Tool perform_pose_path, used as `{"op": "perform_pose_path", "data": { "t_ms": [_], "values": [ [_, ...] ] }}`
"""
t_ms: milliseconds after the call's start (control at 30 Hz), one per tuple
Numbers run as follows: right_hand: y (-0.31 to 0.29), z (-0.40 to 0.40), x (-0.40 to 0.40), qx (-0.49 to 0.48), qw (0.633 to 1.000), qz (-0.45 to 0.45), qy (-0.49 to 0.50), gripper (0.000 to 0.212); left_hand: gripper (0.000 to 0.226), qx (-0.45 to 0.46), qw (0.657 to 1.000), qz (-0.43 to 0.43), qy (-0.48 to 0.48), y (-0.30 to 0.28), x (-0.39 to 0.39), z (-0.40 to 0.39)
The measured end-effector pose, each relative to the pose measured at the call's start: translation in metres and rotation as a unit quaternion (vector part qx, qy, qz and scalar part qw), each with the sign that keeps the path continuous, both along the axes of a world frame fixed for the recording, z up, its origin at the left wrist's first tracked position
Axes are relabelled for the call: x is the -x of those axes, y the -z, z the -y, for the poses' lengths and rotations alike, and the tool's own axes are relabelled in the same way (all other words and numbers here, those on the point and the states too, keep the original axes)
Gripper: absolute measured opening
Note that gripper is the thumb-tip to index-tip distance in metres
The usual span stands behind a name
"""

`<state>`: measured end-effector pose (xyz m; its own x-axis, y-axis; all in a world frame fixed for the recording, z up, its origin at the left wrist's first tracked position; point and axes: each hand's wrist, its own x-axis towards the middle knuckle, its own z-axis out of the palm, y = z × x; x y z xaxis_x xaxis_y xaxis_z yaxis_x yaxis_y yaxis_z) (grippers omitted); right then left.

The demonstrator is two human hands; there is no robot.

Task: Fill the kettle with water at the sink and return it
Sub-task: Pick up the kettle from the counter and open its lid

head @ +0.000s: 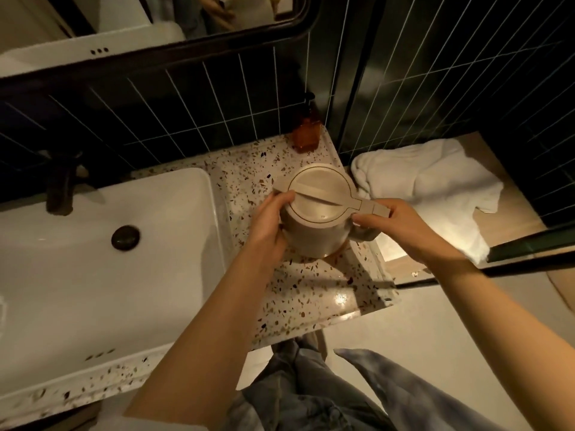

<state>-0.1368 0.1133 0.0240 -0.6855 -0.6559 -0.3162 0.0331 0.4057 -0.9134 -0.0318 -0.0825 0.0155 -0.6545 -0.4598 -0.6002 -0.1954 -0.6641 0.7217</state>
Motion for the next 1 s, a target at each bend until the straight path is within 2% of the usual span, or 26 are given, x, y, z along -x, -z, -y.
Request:
{"op": "perform_pose_path", "data": {
  "t_ms": [67,200,367,433,533,700,767,900,933,1000],
  "values": [
    [-0.009,0.006,-0.007,0.007,1.0,-0.006,-0.01,0.012,0.011,0.02,0.999,-0.025,-0.005,-0.008,-0.011,0.003],
    [-0.024,0.019,-0.023,0.027,0.999,0.001,-0.021,0.014,0.012,0.063,0.996,-0.06,-0.035,-0.025,-0.037,0.009],
    [-0.035,0.041,-0.048,0.046,0.998,0.028,-0.026,0.068,0.011,0.097,0.99,-0.067,-0.081,-0.039,-0.072,0.022],
    [-0.037,0.05,-0.061,0.065,0.997,0.034,-0.036,0.076,0.014,0.114,0.987,-0.053,-0.097,-0.041,-0.086,0.028],
    [-0.034,0.064,-0.09,0.107,0.993,0.038,-0.023,0.072,0.016,0.13,0.986,-0.045,-0.093,-0.042,-0.109,0.04],
    [-0.021,0.085,-0.146,0.157,0.979,0.092,0.096,0.048,0.018,0.145,0.987,-0.053,-0.048,-0.046,-0.148,0.068],
    [-0.016,0.092,-0.167,0.167,0.972,0.104,0.126,0.05,0.021,0.144,0.988,-0.052,-0.035,-0.045,-0.162,0.079],
    [-0.005,0.099,-0.203,0.2,0.957,0.119,0.175,0.032,0.028,0.14,0.989,-0.049,0.005,-0.04,-0.186,0.093],
    [-0.001,0.099,-0.21,0.203,0.955,0.118,0.179,0.038,0.027,0.139,0.989,-0.046,0.015,-0.038,-0.191,0.096],
    [0.004,0.1,-0.222,0.221,0.949,0.122,0.189,0.072,0.026,0.135,0.99,-0.036,0.03,-0.033,-0.2,0.1]
  ]
}}
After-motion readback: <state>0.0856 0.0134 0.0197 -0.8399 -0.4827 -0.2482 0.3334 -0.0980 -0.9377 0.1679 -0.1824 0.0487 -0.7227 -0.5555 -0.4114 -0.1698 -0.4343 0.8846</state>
